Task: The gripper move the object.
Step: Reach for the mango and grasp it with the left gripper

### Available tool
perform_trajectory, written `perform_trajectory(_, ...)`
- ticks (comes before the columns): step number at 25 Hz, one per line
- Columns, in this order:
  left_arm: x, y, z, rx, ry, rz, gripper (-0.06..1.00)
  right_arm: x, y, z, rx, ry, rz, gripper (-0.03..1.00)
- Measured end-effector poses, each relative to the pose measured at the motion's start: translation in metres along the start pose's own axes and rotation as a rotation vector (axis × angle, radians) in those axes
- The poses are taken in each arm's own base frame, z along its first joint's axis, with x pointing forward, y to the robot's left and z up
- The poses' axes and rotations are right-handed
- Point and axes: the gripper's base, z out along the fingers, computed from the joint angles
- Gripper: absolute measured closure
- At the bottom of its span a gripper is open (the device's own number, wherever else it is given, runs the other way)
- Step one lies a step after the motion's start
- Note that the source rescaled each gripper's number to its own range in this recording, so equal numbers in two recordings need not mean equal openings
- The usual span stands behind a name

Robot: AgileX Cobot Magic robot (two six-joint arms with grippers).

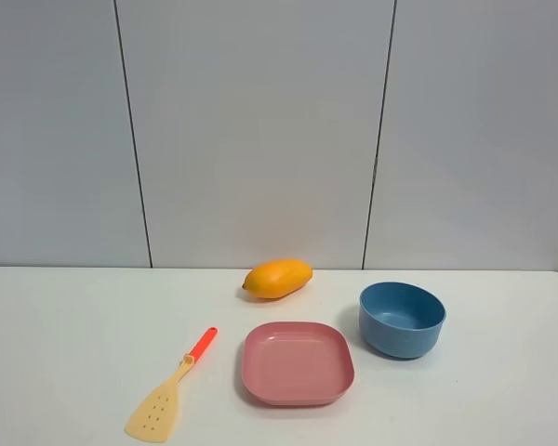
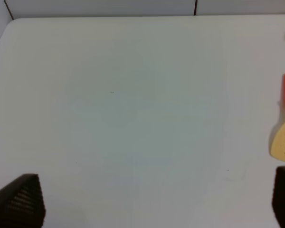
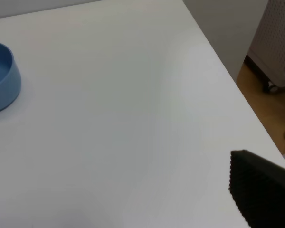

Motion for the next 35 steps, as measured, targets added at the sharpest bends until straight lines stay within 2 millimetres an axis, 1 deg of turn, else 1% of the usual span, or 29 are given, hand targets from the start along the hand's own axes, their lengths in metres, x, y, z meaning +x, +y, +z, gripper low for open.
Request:
perform_trajectory(12,0.0,0.0,0.0,0.0,0.0,0.0,-0.06,0.0,0.0,0.0,0.0,0.0,0.0,-0.03)
perform_trajectory(19,-0.001,0.002,-0.001,-0.021,0.0,-0.037,-0.06,0.0,0.0,0.0,0.0,0.0,0.0,-0.03)
perform_trajectory(21,-0.011,0.003,-0.002,-0.027,0.008,-0.041,-0.06,0.0,0.0,0.0,0.0,0.0,0.0,-0.03)
perform_trajectory(24,-0.041,0.004,0.004,-0.033,0.07,-0.04,-0.06,0.0,0.0,0.0,0.0,0.0,0.0,-0.03)
perform_trajectory(27,-0.081,0.008,0.025,-0.043,0.134,-0.035,-0.06,0.0,0.0,0.0,0.0,0.0,0.0,-0.03)
perform_trajectory(29,-0.108,0.01,0.05,-0.044,0.168,-0.037,-0.06,0.0,0.0,0.0,0.0,0.0,0.0,-0.03)
perform_trajectory(31,-0.134,0.012,0.077,-0.044,0.174,-0.037,-0.06,0.0,0.0,0.0,0.0,0.0,0.0,-0.03)
perform_trajectory(32,-0.144,0.013,0.094,-0.044,0.193,-0.038,-0.06,0.0,0.0,0.0,0.0,0.0,0.0,-0.03)
perform_trajectory(34,-0.162,0.014,0.126,-0.036,0.227,-0.01,-0.06,0.0,0.0,0.0,0.0,0.0,0.0,-0.03)
perform_trajectory(35,-0.167,0.011,0.146,-0.02,0.266,0.016,-0.06,0.0,0.0,0.0,0.0,0.0,0.0,-0.03)
